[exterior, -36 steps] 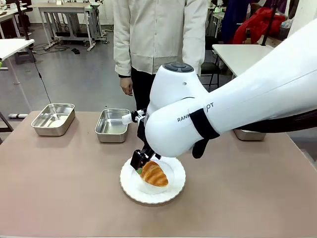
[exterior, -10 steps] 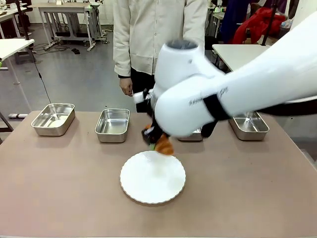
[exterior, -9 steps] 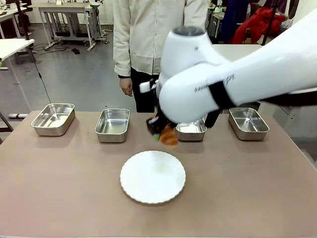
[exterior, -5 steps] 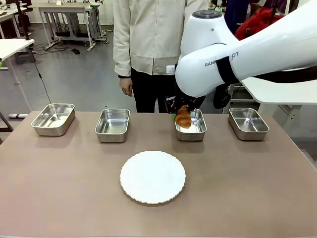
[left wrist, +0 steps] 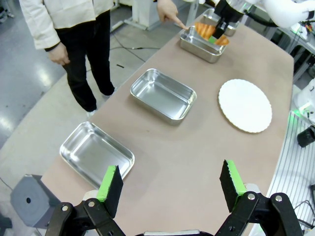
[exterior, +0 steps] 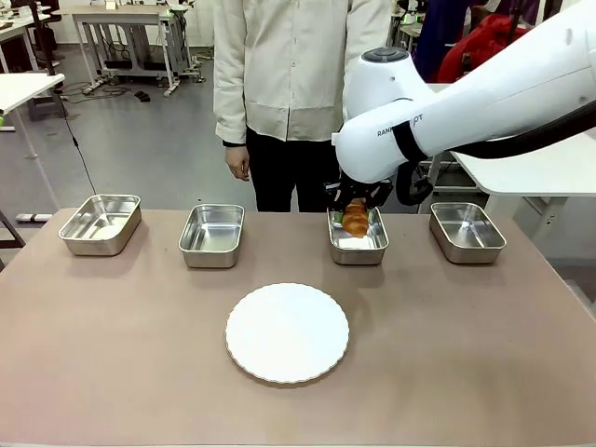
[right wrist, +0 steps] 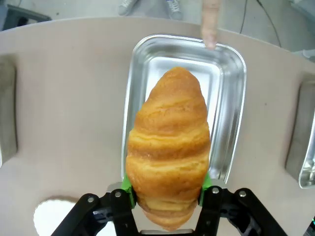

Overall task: Place the bread in the container.
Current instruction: Place the Butter Roll into the Airtight Container indicated by the human.

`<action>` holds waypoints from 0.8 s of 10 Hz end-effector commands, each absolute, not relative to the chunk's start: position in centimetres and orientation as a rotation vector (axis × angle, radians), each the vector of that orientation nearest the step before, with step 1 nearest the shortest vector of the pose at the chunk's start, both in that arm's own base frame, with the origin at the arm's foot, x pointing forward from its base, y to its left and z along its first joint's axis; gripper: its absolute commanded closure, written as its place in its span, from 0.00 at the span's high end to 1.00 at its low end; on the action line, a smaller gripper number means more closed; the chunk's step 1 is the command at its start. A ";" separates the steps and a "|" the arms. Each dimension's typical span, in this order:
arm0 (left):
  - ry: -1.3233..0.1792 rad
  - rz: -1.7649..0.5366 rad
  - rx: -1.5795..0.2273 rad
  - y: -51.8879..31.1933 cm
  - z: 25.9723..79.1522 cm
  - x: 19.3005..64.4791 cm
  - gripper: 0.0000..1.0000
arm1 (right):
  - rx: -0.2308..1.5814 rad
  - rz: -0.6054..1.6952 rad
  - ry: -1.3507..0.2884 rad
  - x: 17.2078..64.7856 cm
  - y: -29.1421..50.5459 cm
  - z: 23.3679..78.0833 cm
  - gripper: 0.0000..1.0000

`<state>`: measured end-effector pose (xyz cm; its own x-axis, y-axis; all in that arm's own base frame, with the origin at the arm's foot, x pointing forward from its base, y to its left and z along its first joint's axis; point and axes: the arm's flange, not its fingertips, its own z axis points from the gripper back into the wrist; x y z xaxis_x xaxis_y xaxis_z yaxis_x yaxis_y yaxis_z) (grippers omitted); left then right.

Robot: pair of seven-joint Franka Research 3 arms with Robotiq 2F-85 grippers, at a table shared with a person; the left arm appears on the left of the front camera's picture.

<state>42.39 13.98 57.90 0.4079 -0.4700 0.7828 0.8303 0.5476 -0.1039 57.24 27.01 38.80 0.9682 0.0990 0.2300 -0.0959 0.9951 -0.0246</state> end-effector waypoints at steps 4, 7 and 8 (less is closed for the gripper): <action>-0.786 -0.875 -0.541 13.9 58.0 42.3 1.00 | -0.058 0.040 -0.234 59.4 27.0 37.2 0.56; -0.786 -0.875 -0.541 13.9 58.0 42.3 1.00 | -0.069 0.059 -0.237 59.5 26.5 37.0 1.00; -0.786 -0.875 -0.541 13.9 58.0 42.3 1.00 | -0.065 0.066 -0.238 59.4 26.3 37.2 1.00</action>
<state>42.39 13.99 57.90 0.4080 -0.4699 0.7828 0.8302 0.5477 -0.1040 59.12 26.16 36.74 0.9745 0.0817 0.2092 -0.0734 0.9962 -0.0474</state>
